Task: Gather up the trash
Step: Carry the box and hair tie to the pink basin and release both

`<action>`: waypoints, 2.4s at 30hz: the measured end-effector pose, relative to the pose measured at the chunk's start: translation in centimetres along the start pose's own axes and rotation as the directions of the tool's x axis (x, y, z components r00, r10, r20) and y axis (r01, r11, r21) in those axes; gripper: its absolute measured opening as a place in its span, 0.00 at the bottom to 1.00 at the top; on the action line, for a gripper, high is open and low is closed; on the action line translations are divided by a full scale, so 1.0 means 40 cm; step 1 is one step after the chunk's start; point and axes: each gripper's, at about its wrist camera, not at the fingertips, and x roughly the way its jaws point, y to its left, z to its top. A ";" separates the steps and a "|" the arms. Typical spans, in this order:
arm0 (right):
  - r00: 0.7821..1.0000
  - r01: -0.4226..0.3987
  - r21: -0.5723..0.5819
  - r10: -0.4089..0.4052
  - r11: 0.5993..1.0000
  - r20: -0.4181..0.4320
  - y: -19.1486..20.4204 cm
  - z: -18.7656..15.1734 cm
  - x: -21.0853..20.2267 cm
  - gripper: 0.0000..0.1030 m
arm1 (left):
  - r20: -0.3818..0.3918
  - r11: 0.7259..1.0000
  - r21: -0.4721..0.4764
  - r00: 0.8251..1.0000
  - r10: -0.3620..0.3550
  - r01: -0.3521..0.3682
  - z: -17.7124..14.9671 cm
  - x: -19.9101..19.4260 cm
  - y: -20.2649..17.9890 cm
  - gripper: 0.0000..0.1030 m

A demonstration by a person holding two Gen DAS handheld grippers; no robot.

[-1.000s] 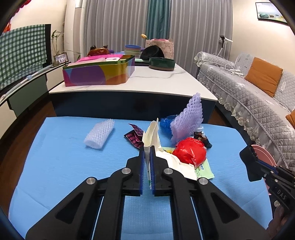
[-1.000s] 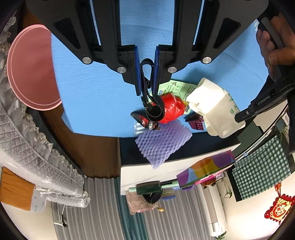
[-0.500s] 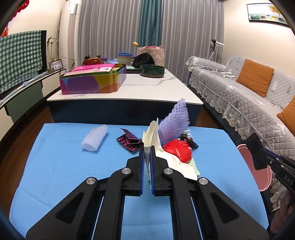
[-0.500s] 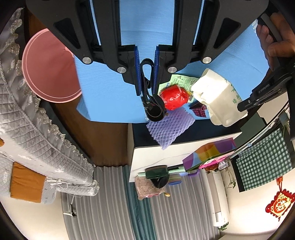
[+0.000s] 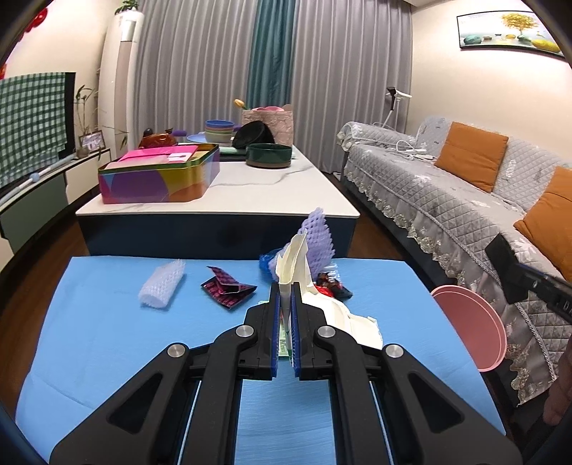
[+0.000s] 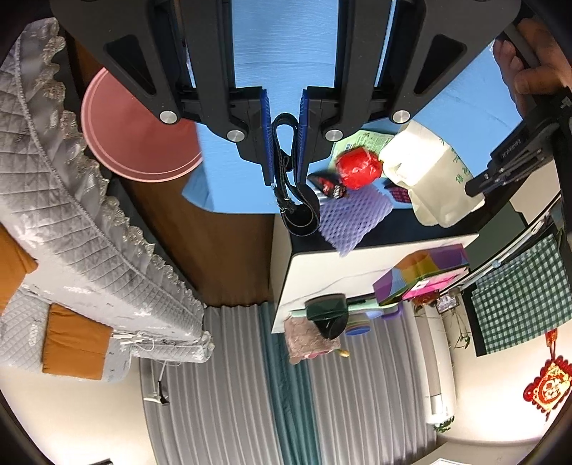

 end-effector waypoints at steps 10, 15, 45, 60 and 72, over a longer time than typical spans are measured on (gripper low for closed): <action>0.999 0.042 0.017 -0.042 0.999 0.008 -0.133 0.081 -0.064 0.12 | 0.019 0.998 0.026 0.998 -0.064 0.064 0.009 -0.015 -0.065 0.05; 0.996 0.078 -0.003 -0.078 0.997 0.033 -0.210 0.125 -0.089 0.13 | 0.016 0.996 0.036 0.996 -0.087 0.086 0.012 -0.008 -0.098 0.05; 0.987 0.153 0.083 -0.157 0.985 0.042 -0.412 0.078 -0.052 0.13 | -0.022 0.965 0.158 0.978 -0.209 0.209 0.029 0.093 -0.382 0.05; 0.981 0.189 0.107 -0.191 0.976 0.014 -0.455 0.077 -0.008 0.13 | -0.055 0.944 0.182 0.961 -0.271 0.276 0.029 0.158 -0.489 0.05; 0.980 0.198 0.128 -0.196 0.972 -0.026 -0.487 0.071 0.038 0.13 | -0.102 0.927 0.192 0.946 -0.306 0.321 0.006 0.221 -0.566 0.05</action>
